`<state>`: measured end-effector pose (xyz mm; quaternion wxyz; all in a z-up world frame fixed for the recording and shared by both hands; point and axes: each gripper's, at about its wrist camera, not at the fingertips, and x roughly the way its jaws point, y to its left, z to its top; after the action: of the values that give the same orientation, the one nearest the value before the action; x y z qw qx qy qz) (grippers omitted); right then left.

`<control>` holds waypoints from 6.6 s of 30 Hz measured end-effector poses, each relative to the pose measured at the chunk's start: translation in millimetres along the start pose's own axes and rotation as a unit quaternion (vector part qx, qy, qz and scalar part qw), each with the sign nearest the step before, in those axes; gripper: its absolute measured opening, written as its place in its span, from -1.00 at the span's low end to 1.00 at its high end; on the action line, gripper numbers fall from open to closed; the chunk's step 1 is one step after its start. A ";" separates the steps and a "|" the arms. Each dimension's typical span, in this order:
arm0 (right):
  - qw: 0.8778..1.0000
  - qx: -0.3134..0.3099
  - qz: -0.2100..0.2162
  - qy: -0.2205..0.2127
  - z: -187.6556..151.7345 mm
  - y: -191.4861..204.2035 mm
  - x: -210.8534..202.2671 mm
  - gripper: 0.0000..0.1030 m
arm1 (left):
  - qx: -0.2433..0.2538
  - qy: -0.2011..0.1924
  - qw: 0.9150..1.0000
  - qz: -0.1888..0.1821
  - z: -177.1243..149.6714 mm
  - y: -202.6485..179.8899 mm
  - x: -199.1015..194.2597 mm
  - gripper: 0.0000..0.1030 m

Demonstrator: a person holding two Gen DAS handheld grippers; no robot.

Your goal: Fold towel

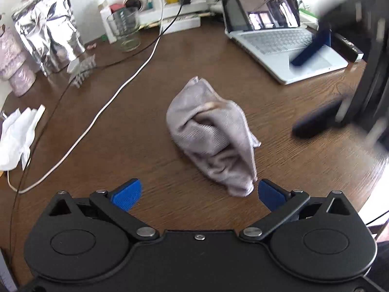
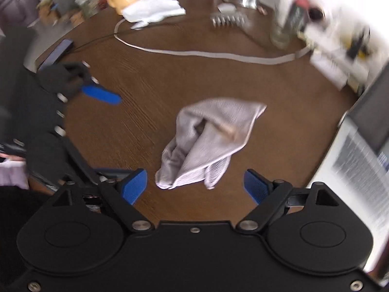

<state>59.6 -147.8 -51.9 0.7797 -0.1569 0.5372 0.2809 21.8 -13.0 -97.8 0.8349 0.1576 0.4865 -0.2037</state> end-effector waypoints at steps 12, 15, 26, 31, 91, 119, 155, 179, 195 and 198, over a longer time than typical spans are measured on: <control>0.991 0.122 -0.012 -0.049 -33.3 11.8 55.3 0.37 | 0.014 0.034 0.999 0.034 -9.3 17.7 -4.9 1.00; 0.987 0.148 -0.013 -0.055 -38.9 8.7 62.3 0.08 | 0.016 0.036 0.998 0.041 -5.7 23.9 -5.3 1.00; 0.985 0.162 -0.026 -0.049 -43.7 2.1 78.7 -0.97 | 0.051 0.032 0.997 0.040 5.2 27.3 -4.2 1.00; 0.993 0.101 -0.040 -0.049 -42.1 10.1 59.4 -0.97 | 0.106 0.006 0.994 0.017 10.6 21.5 -7.5 1.00; 0.943 -0.329 -0.050 -0.018 -68.9 20.4 -110.2 -0.97 | 0.782 -0.007 0.492 -0.382 82.6 -74.9 55.7 -0.86; 0.816 -0.557 -0.109 -0.103 80.5 -16.5 -127.5 -0.97 | 0.447 -0.181 0.876 -0.019 111.6 63.9 -68.1 -0.84; 0.906 -0.422 0.044 -0.005 -84.1 66.5 74.8 -0.97 | 0.461 -0.001 0.874 -0.155 54.5 53.9 43.3 0.44; 0.936 -0.351 0.030 -0.006 -79.3 57.8 72.8 -0.97 | 0.694 0.127 0.652 -0.277 108.8 38.2 51.5 -0.91; 0.938 -0.345 0.036 0.000 -79.7 64.6 70.1 -0.97 | 0.640 0.085 0.727 -0.236 107.0 108.4 -38.5 -0.92; 0.939 -0.341 0.042 0.003 -80.0 69.2 69.4 -0.97 | 0.621 0.076 0.748 -0.224 106.0 119.8 -35.1 -0.92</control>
<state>-23.9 -117.9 -142.0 0.6652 -0.3920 0.4176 0.4790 144.7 48.5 -8.8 0.4437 0.5424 0.3362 -0.6292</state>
